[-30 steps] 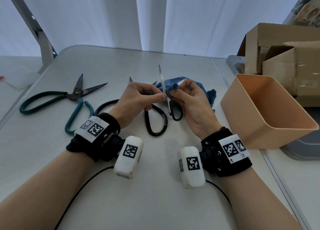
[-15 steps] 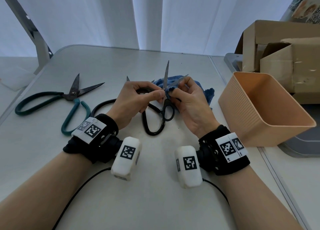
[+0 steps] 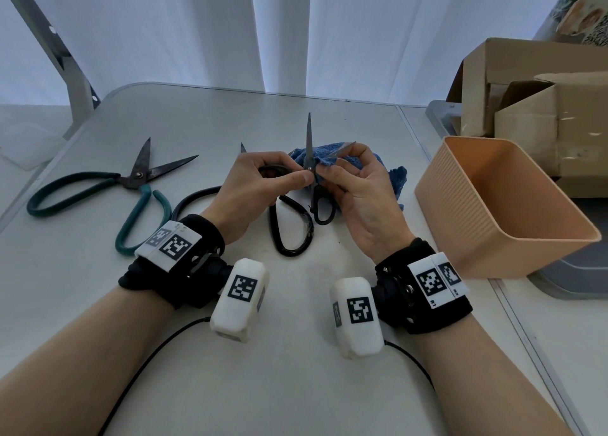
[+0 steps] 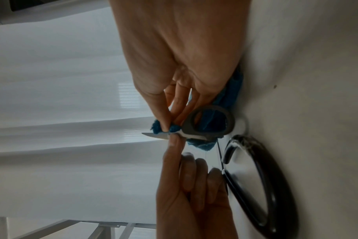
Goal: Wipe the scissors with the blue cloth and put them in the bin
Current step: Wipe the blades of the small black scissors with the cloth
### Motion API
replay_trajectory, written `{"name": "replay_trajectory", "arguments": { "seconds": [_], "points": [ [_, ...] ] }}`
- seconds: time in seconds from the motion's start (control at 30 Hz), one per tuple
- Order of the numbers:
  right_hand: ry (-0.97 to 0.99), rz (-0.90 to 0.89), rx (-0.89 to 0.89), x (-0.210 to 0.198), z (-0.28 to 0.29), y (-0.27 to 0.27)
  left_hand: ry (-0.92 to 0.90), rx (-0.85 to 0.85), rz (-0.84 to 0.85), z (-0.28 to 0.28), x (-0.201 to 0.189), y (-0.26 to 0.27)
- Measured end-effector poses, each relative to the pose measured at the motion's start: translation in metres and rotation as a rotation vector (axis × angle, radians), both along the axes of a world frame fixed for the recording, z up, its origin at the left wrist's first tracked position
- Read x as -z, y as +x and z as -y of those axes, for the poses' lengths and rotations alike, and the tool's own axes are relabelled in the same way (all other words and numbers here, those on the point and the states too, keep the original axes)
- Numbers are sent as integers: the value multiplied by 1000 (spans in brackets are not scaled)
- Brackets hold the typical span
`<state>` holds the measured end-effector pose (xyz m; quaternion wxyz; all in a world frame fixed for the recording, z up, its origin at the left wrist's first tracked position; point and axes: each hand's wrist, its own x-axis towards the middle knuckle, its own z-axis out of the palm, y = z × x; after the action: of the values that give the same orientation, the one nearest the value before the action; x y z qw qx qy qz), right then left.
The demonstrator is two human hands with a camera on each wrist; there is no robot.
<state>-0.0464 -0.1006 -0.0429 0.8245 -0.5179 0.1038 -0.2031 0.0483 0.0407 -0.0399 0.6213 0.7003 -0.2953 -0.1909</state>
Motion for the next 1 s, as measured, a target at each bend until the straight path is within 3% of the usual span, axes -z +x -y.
{"name": "replay_trajectory", "arguments": {
  "seconds": [1.0],
  "points": [
    [30, -53, 68, 2, 0, 4, -1, 4, -14, 0, -1, 0]
  ]
}}
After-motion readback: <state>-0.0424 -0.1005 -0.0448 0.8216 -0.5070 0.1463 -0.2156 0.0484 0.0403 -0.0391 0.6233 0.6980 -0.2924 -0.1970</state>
